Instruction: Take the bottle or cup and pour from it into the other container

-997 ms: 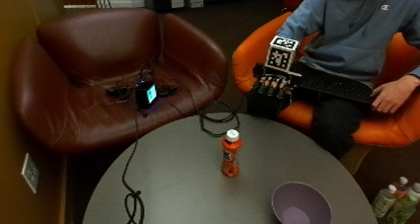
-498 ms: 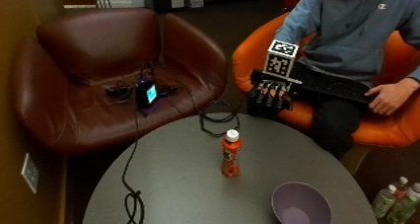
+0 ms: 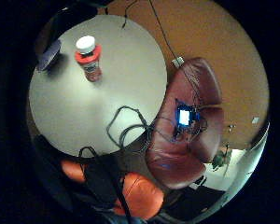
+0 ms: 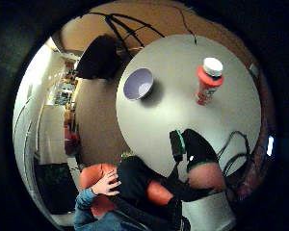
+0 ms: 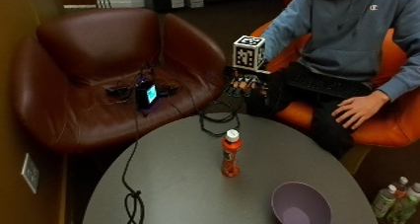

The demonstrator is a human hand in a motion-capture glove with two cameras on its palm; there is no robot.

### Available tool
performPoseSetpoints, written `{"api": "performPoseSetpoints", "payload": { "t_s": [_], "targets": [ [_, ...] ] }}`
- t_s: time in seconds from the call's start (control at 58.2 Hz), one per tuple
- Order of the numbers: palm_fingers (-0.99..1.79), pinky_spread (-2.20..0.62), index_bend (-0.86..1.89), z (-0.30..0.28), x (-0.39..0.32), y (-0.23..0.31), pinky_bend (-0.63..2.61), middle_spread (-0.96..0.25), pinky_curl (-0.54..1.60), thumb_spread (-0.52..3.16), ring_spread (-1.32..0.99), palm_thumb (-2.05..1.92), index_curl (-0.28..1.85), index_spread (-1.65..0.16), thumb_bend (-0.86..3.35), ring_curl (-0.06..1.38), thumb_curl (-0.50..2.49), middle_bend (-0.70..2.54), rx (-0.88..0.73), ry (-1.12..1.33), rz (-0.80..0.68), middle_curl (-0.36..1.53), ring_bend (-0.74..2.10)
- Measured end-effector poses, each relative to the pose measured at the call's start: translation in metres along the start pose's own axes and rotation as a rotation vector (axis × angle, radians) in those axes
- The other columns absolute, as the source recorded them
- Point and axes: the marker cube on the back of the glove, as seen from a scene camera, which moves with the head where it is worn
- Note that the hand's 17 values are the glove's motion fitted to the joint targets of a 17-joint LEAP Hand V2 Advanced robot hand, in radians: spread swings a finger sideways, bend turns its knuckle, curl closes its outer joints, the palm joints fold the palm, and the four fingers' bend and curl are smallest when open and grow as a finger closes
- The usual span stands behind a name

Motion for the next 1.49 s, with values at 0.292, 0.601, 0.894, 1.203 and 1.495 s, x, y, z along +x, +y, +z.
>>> {"api": "performPoseSetpoints", "payload": {
  "t_s": [0.292, 0.601, 0.894, 1.203, 1.495],
  "targets": [
    [0.15, 0.23, 0.14, 0.005, 0.073, -0.003, 0.49, -0.08, 0.34, 0.99, -0.04, 0.74, 0.28, -0.38, -0.03, 0.28, 0.38, 0.18, 0.014, -0.019, 0.077, 0.25, 0.38],
    [0.1, 0.23, 0.1, 0.052, 0.092, -0.017, 0.52, -0.07, 0.36, 0.96, -0.04, 0.65, 0.23, -0.37, -0.04, 0.29, 0.36, 0.2, 0.002, -0.21, 0.094, 0.28, 0.41],
    [0.12, 0.23, 0.17, 0.1, 0.079, -0.054, 0.52, -0.05, 0.35, 0.93, -0.04, 0.62, 0.22, -0.34, -0.03, 0.29, 0.35, 0.2, 0.007, -0.49, 0.066, 0.31, 0.42],
    [0.16, 0.24, 0.16, 0.15, 0.086, -0.065, 0.47, -0.08, 0.34, 0.9, -0.05, 0.64, 0.27, -0.31, -0.03, 0.29, 0.36, 0.17, -0.137, -0.627, 0.013, 0.29, 0.38],
    [0.17, 0.23, 0.15, 0.166, 0.076, -0.102, 0.45, -0.15, 0.34, 0.88, -0.08, 0.65, 0.29, -0.36, -0.03, 0.28, 0.36, 0.17, -0.244, -0.742, -0.068, 0.29, 0.35]
  ]
}}
